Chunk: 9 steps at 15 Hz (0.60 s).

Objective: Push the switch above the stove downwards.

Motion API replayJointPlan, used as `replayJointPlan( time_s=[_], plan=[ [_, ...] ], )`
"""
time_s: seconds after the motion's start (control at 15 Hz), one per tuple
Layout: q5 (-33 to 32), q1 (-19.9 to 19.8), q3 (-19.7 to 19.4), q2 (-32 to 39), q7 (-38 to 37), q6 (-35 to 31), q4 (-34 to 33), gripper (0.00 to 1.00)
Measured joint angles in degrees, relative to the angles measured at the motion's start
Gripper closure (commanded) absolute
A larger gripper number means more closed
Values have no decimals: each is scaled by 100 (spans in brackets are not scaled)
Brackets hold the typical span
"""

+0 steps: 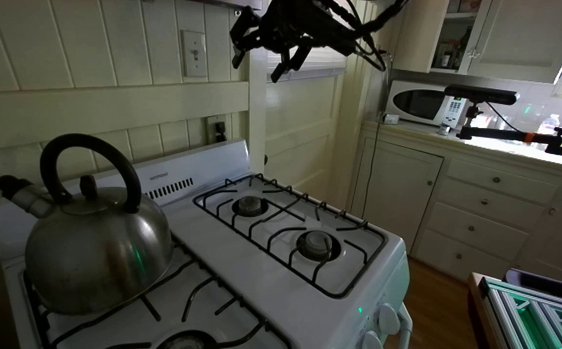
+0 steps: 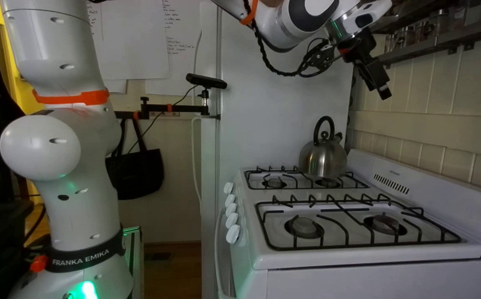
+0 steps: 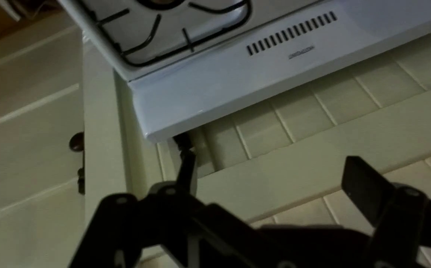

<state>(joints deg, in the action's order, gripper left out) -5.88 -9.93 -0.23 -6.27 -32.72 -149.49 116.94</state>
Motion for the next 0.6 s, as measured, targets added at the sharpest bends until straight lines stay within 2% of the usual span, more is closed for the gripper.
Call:
replayJointPlan(
  time_s=[0.13,0.27,0.6],
  plan=[
    [-885,-110,-36,15,-197,0,-54,0],
    [-1408,-144,-70,67,-206,0,-162,0],
    [-1512,-77,-121,416,453,0,-593,0]
  ],
)
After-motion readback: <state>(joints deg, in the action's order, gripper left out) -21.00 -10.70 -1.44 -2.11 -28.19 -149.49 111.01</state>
